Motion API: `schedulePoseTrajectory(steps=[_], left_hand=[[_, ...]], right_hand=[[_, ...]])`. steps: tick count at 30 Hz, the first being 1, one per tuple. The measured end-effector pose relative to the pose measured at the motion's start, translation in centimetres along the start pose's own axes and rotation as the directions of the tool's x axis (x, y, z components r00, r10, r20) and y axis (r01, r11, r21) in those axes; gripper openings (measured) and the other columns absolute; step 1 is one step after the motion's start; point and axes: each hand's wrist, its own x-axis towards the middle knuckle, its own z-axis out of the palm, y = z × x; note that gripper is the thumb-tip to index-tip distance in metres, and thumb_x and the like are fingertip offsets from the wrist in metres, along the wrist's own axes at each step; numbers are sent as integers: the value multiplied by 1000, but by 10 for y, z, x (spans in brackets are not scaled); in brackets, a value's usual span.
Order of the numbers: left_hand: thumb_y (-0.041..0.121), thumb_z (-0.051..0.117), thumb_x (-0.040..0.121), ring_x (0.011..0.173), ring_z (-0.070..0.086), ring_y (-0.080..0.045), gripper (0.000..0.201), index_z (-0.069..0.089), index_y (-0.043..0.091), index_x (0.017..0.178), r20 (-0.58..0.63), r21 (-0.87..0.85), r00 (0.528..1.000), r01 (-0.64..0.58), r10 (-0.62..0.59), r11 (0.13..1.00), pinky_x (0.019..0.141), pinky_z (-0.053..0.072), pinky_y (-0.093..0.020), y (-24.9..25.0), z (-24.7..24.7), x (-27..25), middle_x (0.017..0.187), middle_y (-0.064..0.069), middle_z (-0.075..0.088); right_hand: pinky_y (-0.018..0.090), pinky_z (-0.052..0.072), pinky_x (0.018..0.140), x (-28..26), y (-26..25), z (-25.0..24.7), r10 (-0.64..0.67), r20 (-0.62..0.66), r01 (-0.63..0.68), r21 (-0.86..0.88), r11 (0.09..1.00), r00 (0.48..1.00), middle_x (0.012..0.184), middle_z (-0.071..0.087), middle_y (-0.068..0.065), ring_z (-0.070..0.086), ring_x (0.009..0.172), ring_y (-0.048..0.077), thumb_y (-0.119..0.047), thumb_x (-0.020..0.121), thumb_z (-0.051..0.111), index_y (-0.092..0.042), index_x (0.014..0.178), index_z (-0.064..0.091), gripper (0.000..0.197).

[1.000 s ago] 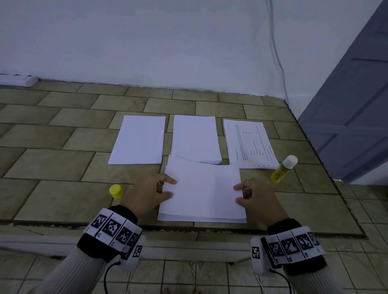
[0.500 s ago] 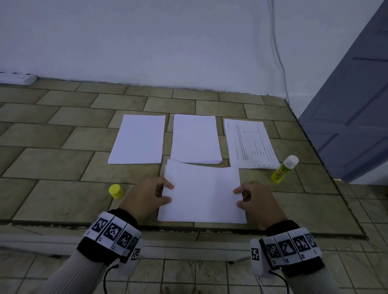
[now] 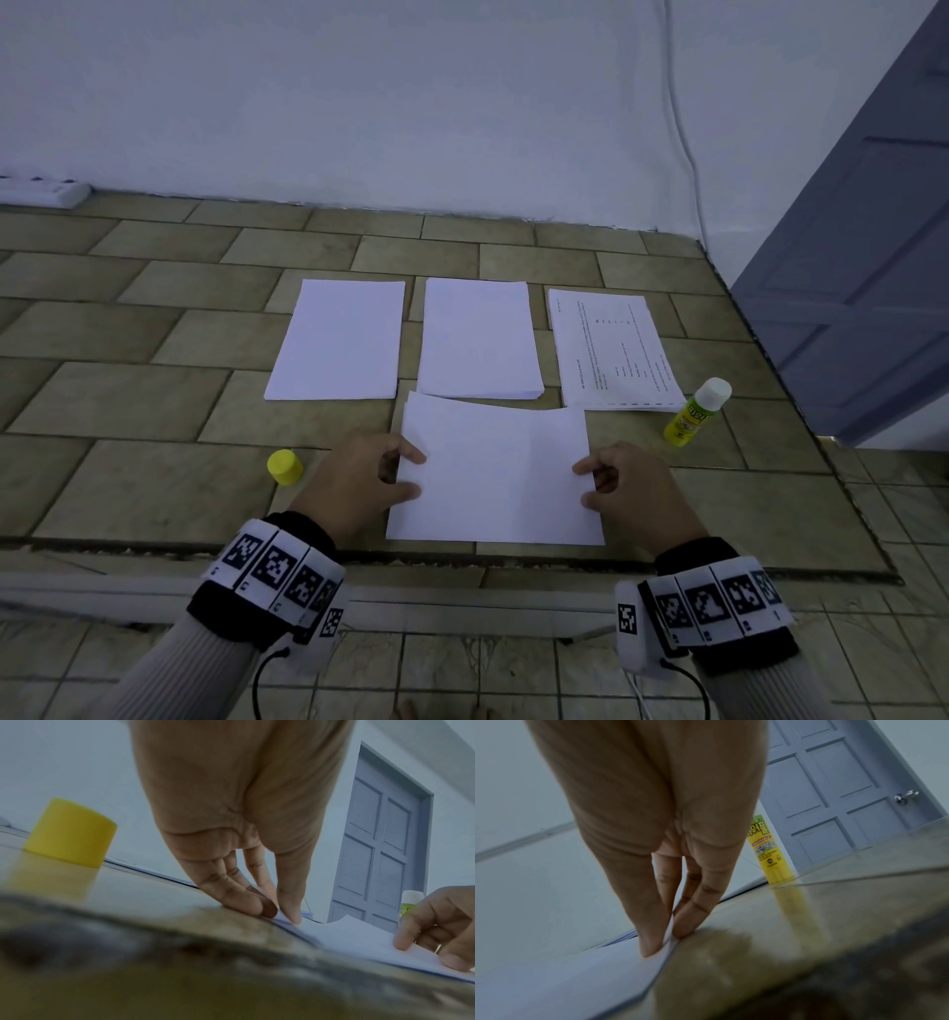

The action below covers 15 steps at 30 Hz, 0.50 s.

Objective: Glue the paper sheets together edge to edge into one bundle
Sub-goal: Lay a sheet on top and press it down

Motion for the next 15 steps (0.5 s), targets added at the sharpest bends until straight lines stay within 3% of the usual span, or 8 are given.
schedulePoseTrajectory(steps=[3, 8, 12, 15], left_hand=[[20, 79, 80, 80, 60, -5, 27, 63, 33, 96, 6, -1, 1000, -3, 4, 1000, 65, 44, -11, -1, 0, 1, 94, 11, 63], [19, 80, 78, 81, 62, -11, 28, 62, 35, 93, 6, -1, 1000, 3, -3, 1000, 72, 52, -23, 0, -2, 0, 94, 5, 65], [17, 80, 79, 75, 59, -6, 27, 63, 31, 94, 1, -7, 1000, -17, 17, 1000, 61, 43, -8, 0, -1, -1, 90, 9, 63], [17, 80, 79, 70, 56, -3, 27, 63, 31, 95, -10, 10, 1000, -23, 24, 1000, 58, 39, -6, 0, 0, -2, 83, 11, 61]], right_hand=[[10, 40, 73, -1, -2, 0, -2, 10, 2, -10, 1000, 1000, 96, 55, 2, 53, 83, 12, -4, 77, 73, -13, 105, 68, 30], [14, 42, 76, -2, -5, -1, 0, 5, 0, -5, 1000, 1000, 94, 55, 2, 54, 83, 13, -3, 77, 73, -13, 105, 68, 30], [9, 39, 71, -2, -7, -1, 3, 6, -3, -11, 1000, 1000, 92, 54, 0, 53, 81, 11, -4, 77, 74, -14, 105, 69, 30], [8, 38, 71, -2, -7, -2, 11, 9, -11, -11, 1000, 1000, 93, 53, -1, 53, 81, 9, -4, 78, 73, -14, 106, 68, 30]])
